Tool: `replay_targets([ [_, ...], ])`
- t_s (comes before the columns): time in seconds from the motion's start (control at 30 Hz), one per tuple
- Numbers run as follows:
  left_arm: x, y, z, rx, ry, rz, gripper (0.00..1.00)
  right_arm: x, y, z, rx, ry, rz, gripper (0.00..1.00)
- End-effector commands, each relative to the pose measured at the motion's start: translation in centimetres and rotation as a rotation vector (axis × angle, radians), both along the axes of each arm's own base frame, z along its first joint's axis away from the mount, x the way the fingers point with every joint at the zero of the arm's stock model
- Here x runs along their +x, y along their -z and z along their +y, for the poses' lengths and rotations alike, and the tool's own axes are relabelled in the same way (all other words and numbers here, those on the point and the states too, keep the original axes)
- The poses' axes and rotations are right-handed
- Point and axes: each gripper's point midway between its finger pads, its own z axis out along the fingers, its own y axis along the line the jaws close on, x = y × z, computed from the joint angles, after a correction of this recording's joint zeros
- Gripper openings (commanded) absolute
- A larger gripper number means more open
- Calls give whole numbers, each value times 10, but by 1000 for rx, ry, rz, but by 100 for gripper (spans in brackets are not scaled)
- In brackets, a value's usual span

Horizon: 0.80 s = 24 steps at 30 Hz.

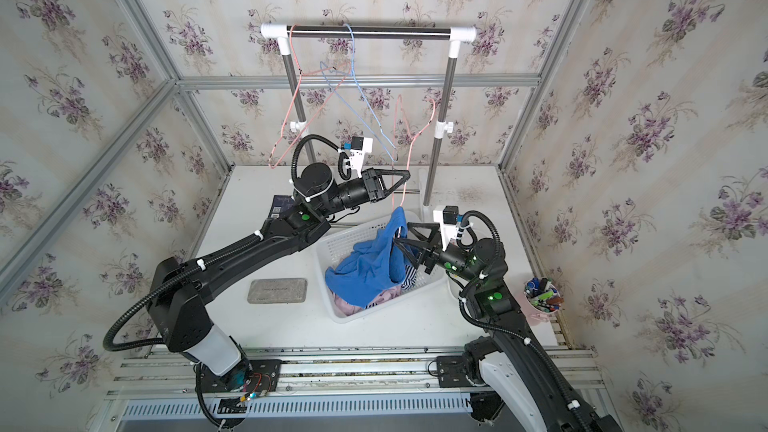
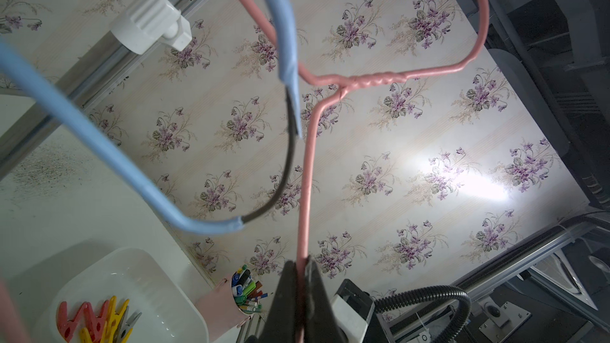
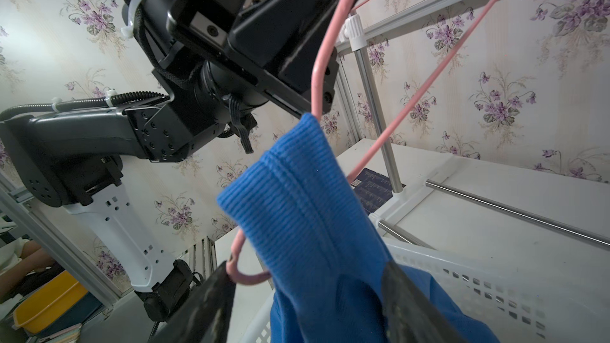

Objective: Remove the clothespins securing tank tops to the hanger
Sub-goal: Remove the tank top from the hanger.

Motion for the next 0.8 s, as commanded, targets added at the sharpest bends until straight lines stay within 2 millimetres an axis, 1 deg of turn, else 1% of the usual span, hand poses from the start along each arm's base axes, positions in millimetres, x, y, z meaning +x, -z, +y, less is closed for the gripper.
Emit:
replay_targets([
  [0.0,-9,-8,-3,-19,47,2,0,9,5,-2,-40,45,-9,59],
  [0.03,-8,-7,-3,-18,44,3,0,8,5,-1,-38,36,-13,54],
  [0.13,-7,-7,-4,-18,47,6,0,7,4,0,-33,30,-20,34],
  [0.2,-6,-5,-6,-16,47,8,0,6,5,0,-27,30,-19,14],
  [0.27,-4,-4,-6,-13,44,11,0,6,4,-1,-14,33,-17,0],
  [0.4,-1,0,-8,-1,38,11,0,3,4,-7,-6,71,-21,0],
  [0.63,7,6,-14,47,24,-11,0,-27,-8,-17,2,72,-47,0],
  [0.7,8,5,-16,44,26,-13,0,-32,-9,-17,16,59,-34,0],
  [0.77,10,2,-15,40,14,-19,0,-35,-5,-17,14,55,-11,0],
])
